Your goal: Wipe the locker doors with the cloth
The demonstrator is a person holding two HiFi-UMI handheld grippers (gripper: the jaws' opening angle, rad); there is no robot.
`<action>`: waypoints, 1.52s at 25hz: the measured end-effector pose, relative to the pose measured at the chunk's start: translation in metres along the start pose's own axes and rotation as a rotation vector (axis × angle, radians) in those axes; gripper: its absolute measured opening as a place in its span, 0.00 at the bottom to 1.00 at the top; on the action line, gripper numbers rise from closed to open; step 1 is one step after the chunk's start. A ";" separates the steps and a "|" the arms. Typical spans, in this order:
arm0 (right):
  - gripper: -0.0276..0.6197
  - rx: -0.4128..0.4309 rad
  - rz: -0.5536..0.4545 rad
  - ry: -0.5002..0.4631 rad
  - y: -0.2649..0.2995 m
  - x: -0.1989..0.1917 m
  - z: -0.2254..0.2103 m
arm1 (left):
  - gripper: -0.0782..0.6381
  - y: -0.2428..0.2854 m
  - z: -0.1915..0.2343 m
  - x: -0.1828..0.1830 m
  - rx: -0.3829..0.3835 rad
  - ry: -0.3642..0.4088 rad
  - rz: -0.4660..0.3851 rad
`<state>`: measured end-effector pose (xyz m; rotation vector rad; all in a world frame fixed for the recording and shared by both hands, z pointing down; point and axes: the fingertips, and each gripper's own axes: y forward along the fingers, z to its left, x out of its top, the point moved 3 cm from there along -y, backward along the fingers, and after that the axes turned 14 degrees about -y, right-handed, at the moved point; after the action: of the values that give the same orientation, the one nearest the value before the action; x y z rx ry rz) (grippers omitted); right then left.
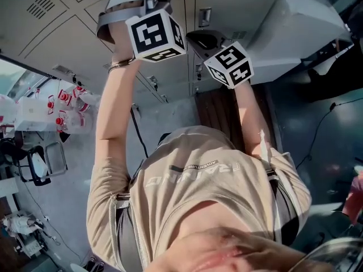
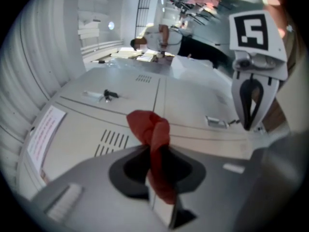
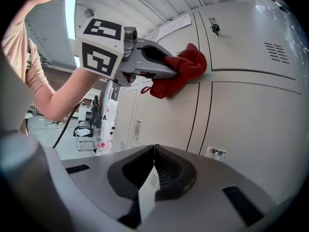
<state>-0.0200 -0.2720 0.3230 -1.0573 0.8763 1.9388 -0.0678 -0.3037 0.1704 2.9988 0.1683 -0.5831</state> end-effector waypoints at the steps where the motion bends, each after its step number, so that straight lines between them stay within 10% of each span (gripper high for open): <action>1: 0.06 0.001 -0.002 -0.003 0.001 0.000 -0.003 | 0.20 0.006 -0.001 -0.003 -0.002 0.009 0.012; 19: 0.06 0.016 -0.037 0.006 0.027 -0.016 -0.005 | 0.20 0.029 -0.080 -0.040 -0.050 0.032 0.050; 38: 0.06 0.034 0.078 0.158 0.025 -0.120 0.031 | 0.20 0.052 -0.268 -0.110 -0.345 -0.087 0.154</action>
<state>-0.0068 -0.2926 0.4465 -1.1839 1.0480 1.9163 -0.0639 -0.3378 0.4628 2.6205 0.0278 -0.5969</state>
